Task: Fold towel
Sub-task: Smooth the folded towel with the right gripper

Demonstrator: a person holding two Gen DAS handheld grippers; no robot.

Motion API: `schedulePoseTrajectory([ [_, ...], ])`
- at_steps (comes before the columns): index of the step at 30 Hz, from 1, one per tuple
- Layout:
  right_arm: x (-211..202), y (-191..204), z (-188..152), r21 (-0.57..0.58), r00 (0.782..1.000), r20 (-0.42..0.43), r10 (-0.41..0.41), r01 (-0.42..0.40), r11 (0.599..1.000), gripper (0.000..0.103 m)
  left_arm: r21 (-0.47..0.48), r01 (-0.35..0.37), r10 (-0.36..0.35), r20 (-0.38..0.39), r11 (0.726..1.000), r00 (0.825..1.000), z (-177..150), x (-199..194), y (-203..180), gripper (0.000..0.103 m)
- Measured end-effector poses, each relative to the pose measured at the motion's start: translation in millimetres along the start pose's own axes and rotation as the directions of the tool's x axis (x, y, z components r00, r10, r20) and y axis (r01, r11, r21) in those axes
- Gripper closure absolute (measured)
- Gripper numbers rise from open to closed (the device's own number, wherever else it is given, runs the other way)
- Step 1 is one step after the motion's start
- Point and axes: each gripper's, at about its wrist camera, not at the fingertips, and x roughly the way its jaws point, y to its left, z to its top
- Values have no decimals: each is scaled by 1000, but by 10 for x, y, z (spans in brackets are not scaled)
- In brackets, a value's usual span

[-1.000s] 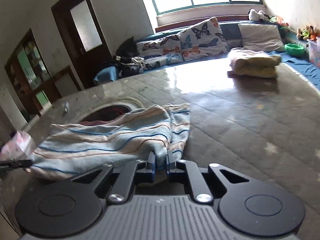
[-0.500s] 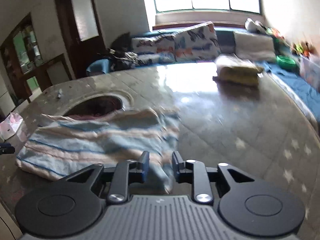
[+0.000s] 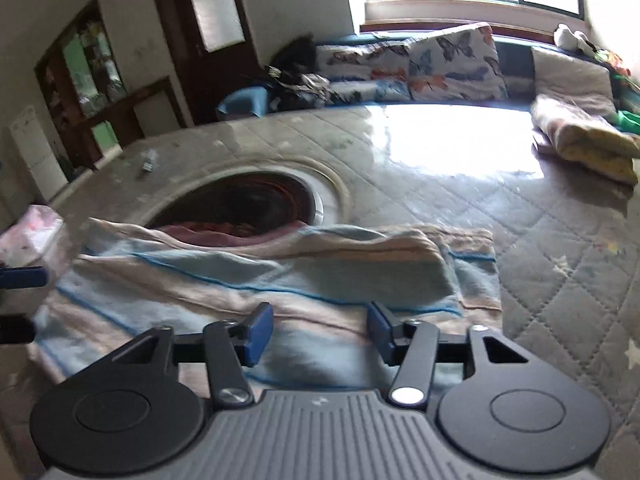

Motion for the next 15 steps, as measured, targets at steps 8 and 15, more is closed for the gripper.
schedulePoseTrajectory([
  [8, 77, 38, 218, -17, 1000, -5, 13, -13, 1000, 47, -27, -18, 17, -52, 999, 998, -161, 176, 114, 0],
  [15, 401, 11, 397, 42, 998, -49, -47, 49, 998, 44, -34, -22, 20, -49, 999, 999, -183, 174, 102, 0],
])
